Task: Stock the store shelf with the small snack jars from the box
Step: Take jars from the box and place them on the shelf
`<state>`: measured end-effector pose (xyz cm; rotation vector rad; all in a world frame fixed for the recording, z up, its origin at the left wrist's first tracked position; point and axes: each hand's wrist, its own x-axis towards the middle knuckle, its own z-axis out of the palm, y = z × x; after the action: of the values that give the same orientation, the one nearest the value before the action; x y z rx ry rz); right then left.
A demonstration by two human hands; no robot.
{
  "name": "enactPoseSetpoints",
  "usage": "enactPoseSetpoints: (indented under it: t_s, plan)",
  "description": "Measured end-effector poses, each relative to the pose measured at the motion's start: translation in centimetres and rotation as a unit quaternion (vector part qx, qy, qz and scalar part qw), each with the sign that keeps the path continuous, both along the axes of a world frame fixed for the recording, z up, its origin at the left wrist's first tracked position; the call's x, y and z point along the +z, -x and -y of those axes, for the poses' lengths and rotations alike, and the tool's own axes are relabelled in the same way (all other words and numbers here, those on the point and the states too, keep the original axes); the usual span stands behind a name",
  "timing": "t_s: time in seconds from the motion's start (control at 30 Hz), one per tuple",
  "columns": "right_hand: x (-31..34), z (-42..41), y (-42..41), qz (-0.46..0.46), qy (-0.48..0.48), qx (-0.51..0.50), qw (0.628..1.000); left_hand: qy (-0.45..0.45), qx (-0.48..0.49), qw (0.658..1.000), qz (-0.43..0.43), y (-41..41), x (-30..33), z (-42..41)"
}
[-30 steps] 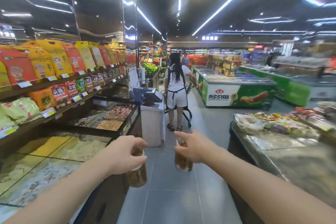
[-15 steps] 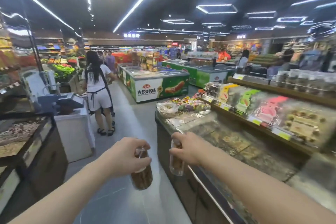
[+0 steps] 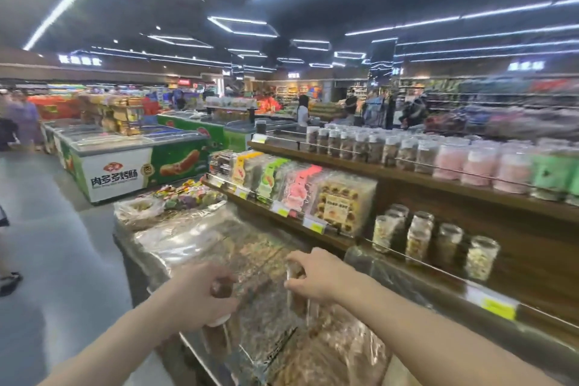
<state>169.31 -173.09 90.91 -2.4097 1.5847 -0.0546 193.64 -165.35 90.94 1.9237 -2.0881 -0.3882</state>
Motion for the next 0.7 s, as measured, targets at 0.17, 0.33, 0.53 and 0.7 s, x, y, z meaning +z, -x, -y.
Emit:
enactPoseSetpoints:
  t_s: [0.17,0.33,0.53,0.7]
  plan:
    - [-0.1,2.5,10.9,0.004,-0.001,-0.084,0.996,-0.012,-0.071,0.997,-0.002,9.8,-0.2,6.7]
    - [-0.8,4.0,19.7,0.022,-0.003,-0.175,0.984,0.014,-0.159,0.987,0.017,18.3,-0.1,12.6]
    - [-2.8,5.7,27.1,0.014,-0.020,-0.281,0.959,0.004,-0.277,0.961,-0.020,26.6,-0.6,20.0]
    - [-3.1,6.8,31.2,0.034,-0.029,-0.362,0.931,0.010,-0.371,0.929,-0.006,33.2,-1.0,26.3]
